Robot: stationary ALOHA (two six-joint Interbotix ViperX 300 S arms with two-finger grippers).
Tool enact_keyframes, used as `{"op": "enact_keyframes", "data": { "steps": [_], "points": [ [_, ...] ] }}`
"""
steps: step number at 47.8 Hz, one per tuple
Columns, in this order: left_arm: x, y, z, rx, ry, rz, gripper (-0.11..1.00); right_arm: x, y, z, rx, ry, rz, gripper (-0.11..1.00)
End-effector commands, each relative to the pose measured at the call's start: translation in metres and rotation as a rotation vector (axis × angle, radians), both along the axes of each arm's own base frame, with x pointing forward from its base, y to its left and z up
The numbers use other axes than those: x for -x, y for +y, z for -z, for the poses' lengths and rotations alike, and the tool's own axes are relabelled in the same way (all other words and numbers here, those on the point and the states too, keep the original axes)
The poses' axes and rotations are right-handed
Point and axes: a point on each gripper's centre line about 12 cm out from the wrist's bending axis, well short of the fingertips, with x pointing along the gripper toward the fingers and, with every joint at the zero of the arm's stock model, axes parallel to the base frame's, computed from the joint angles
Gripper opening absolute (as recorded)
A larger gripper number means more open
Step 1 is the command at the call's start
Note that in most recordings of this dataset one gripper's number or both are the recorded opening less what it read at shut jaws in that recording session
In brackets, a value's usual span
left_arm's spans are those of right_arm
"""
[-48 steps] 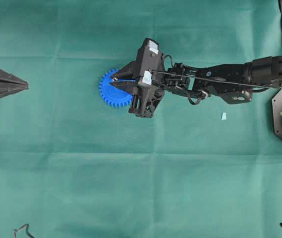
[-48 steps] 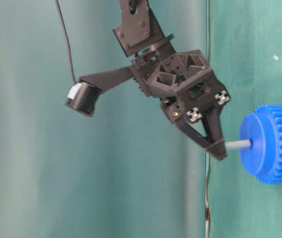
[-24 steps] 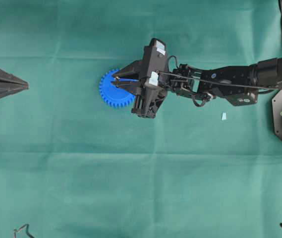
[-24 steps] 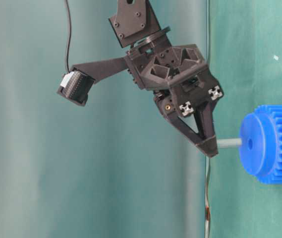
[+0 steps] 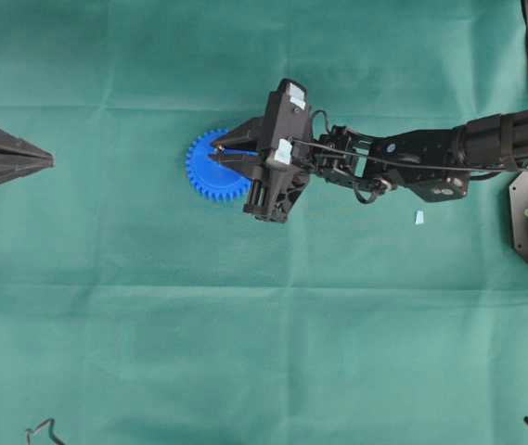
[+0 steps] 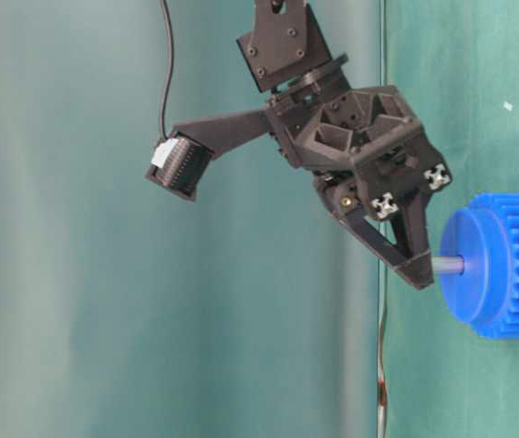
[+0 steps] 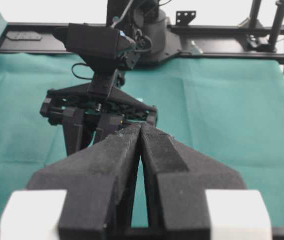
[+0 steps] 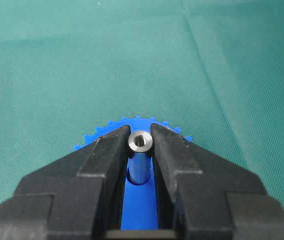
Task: Insert the shaft into the center hole of the gear.
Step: 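Push the shaft down into the gear hole with the right gripper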
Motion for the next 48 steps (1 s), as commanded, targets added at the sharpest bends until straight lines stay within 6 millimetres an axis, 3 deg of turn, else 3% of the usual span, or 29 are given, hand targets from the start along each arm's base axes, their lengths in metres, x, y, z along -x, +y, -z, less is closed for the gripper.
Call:
{"op": "enact_keyframes", "data": {
  "steps": [1,13,48],
  "points": [
    [-0.002,-0.001,-0.009,-0.003,-0.025,0.004,0.0,-0.004,-0.001,-0.006,-0.001,-0.03,0.011,0.19],
    [-0.002,-0.001,-0.009,-0.003,-0.023,0.004,0.0,-0.005,-0.002,0.007,-0.012,-0.005,0.023,0.19],
    [-0.002,0.0,-0.009,-0.004,-0.025,0.002,0.0,-0.003,0.001,0.011,-0.019,0.021,0.013,0.19]
  ]
}}
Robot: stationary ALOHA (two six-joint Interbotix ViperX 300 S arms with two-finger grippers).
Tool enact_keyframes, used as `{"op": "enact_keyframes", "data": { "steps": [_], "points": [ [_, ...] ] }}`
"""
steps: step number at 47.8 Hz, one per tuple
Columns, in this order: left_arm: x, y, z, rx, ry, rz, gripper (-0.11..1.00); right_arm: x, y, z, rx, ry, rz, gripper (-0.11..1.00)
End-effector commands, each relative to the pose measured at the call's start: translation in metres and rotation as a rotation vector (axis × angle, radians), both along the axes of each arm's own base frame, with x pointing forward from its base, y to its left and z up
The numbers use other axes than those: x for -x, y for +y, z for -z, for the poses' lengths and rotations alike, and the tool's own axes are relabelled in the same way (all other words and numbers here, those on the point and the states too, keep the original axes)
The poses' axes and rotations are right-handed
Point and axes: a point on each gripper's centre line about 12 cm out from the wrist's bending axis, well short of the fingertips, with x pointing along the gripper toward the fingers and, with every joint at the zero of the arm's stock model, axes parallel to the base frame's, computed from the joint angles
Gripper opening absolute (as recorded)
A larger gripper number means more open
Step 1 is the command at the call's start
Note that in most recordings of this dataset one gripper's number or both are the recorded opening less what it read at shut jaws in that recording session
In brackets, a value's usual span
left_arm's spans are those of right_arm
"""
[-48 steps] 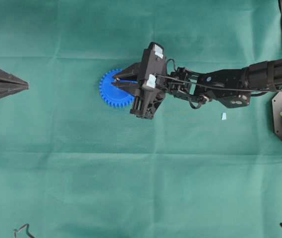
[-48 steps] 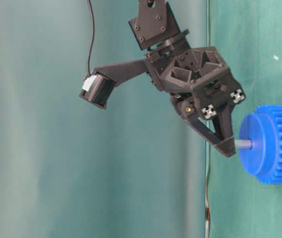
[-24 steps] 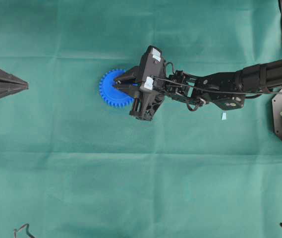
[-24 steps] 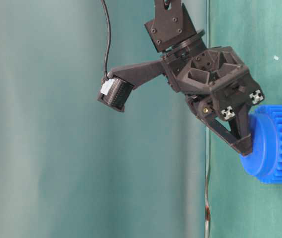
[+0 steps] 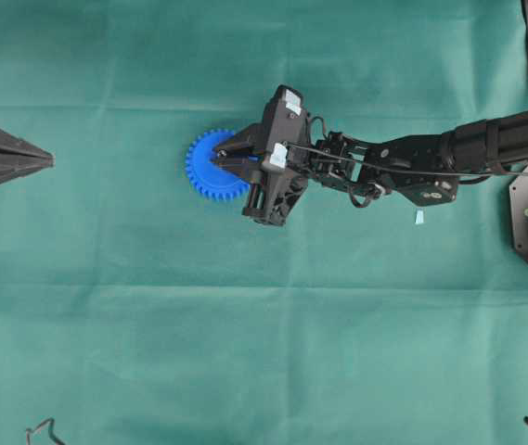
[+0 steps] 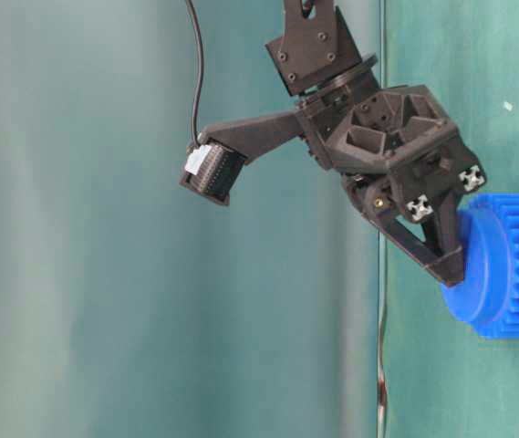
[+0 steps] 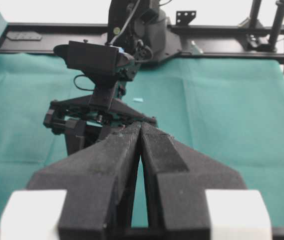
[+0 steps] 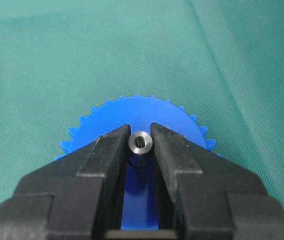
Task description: Insert the shaft into the center hole of the gear.
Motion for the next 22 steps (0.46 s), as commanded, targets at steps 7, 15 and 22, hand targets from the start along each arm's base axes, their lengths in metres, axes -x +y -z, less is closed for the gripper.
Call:
{"op": "enact_keyframes", "data": {
  "steps": [7,15,22],
  "points": [
    [-0.002,0.0,-0.01,-0.004,-0.026,0.002,0.0,-0.005,0.0,-0.01,0.001,-0.031,0.001,0.19],
    [-0.001,-0.001,-0.011,-0.004,-0.032,0.004,0.0,-0.006,0.0,-0.025,0.011,-0.066,-0.002,0.59],
    [-0.001,-0.001,-0.011,-0.004,-0.032,0.004,0.0,-0.003,0.0,-0.05,0.027,-0.118,-0.009,0.93]
  ]
}}
